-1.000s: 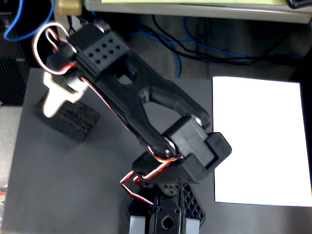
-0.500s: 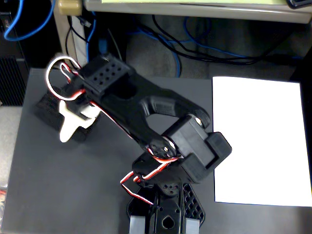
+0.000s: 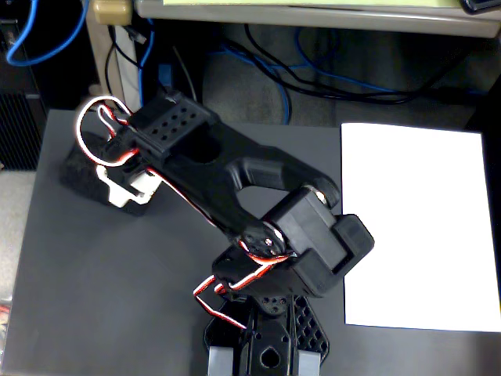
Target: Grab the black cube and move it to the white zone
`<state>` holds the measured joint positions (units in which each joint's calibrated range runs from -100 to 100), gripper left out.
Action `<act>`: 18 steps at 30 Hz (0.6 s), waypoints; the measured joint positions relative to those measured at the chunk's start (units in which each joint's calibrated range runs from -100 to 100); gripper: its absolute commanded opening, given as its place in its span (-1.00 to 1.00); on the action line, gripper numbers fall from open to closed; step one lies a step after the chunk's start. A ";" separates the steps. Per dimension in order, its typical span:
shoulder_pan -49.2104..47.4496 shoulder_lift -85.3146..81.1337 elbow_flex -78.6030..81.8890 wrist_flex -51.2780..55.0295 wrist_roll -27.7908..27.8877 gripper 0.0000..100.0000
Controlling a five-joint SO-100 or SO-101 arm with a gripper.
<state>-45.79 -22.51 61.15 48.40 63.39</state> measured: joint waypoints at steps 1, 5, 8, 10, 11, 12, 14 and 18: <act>0.00 0.00 0.00 0.00 -1.31 -0.97; 0.07 -0.17 0.00 -0.09 -4.56 -0.97; 0.44 -0.08 -0.55 0.86 -9.34 -0.97; 0.22 0.00 -2.93 4.45 -12.17 -0.97; 0.15 0.00 -4.94 6.85 -13.69 -0.97; 0.07 0.00 -7.13 9.16 -15.05 -0.97; 0.07 0.00 -10.60 12.41 -17.57 -0.97; 0.89 0.00 -11.52 13.69 -22.87 -0.97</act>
<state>-44.90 -22.51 49.63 62.09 40.52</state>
